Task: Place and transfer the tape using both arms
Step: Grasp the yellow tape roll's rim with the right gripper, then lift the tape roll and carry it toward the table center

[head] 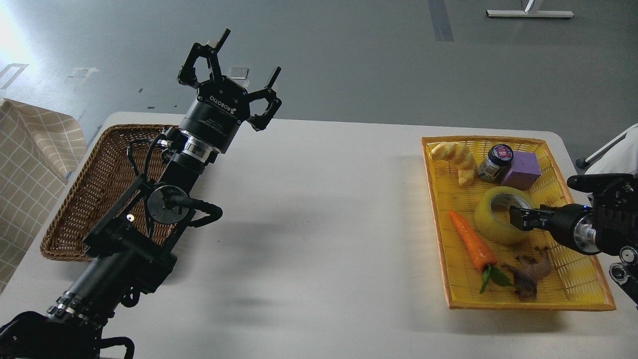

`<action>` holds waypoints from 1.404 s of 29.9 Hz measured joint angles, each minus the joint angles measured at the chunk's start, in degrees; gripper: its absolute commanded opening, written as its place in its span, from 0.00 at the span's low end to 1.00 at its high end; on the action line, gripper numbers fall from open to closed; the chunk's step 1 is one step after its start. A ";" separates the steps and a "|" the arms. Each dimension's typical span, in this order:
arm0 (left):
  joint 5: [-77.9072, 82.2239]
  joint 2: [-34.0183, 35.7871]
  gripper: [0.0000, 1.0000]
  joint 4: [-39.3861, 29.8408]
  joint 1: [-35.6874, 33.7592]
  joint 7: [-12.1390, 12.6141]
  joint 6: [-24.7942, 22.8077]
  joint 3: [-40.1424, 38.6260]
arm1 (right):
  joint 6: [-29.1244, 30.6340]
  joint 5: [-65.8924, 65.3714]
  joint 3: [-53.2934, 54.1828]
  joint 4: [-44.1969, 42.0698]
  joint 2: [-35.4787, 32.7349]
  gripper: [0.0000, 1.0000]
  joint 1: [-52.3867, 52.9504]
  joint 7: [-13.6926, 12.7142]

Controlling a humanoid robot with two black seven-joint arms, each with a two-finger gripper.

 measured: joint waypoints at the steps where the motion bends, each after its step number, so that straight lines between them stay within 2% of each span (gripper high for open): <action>1: 0.00 0.00 0.98 0.00 0.03 0.00 0.00 -0.05 | 0.00 -0.01 0.00 -0.43 0.14 0.52 0.09 0.00; 6: 0.00 0.01 0.98 0.00 0.04 0.00 0.00 -0.13 | 0.00 -0.04 0.00 -1.14 0.48 0.40 0.23 0.00; 7: 0.00 0.01 0.98 0.00 0.04 0.00 0.00 -0.13 | 0.00 -0.03 -0.01 -1.19 0.50 0.33 0.23 0.00; 9: 0.00 0.01 0.98 0.00 0.04 0.00 0.00 -0.13 | 0.00 0.00 -0.02 -1.44 0.50 0.29 0.25 0.04; 13: 0.00 -0.02 0.98 0.00 0.04 0.00 0.00 -0.13 | 0.00 0.16 -0.02 -1.87 0.50 0.08 0.28 0.13; 15: 0.00 -0.06 0.98 0.00 0.05 0.00 0.00 -0.13 | 0.00 0.20 -0.02 -1.90 0.50 0.07 0.32 0.17; 16: 0.00 -0.07 0.98 0.00 0.05 0.00 0.00 -0.13 | 0.00 0.21 -0.02 -1.90 0.50 0.00 0.32 0.18; 26: 0.00 0.00 0.98 0.05 0.08 0.00 0.00 -0.13 | 0.00 0.78 0.41 -0.71 0.12 0.00 1.07 0.93; 36: 0.00 -0.16 0.98 0.08 -0.09 0.00 0.00 -0.12 | 0.00 1.28 6.67 11.25 -5.61 0.00 1.48 1.07; 42: 0.00 -0.14 0.98 0.00 -0.55 0.00 0.00 -0.05 | -0.01 1.29 11.06 15.32 -5.40 0.00 3.57 1.08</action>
